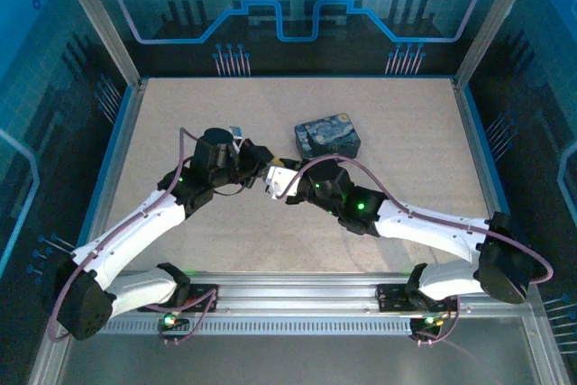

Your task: Unlock a padlock with a key

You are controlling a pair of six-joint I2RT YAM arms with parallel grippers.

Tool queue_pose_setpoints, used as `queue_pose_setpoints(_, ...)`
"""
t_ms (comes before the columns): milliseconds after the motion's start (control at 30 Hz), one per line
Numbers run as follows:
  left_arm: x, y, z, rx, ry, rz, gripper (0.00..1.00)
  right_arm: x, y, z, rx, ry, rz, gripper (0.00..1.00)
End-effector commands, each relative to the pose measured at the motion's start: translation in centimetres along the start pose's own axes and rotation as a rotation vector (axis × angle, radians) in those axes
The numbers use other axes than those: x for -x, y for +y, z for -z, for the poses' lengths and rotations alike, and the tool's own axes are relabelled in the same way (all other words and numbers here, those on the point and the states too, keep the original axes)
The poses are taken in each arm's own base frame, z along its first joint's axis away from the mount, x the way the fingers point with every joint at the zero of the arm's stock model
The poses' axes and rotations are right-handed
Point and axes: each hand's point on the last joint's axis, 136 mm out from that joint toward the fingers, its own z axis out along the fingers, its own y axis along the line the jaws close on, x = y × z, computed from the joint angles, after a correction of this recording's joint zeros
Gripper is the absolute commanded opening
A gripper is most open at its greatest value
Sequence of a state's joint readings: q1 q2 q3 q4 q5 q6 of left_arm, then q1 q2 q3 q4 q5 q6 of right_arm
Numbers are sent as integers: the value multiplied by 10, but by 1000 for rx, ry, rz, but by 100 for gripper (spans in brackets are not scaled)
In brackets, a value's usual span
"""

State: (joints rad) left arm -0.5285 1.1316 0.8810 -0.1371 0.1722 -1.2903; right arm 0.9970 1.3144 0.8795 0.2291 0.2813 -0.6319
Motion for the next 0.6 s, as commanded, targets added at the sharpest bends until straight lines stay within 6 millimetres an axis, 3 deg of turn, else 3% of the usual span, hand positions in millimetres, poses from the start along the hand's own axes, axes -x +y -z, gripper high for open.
queue_pose_setpoints(0,-8,-1,-2,-6,30,6,0,17,-11,0,-35,-34,3,16)
queue_pose_setpoints(400,-10,-2,-2,-13,35,5,0,4,-15,-2,-49,9,-4,17)
queue_pose_setpoints(567,-10,-2,-2,-13,36,5,0,0,-19,-2,-57,25,-9,0)
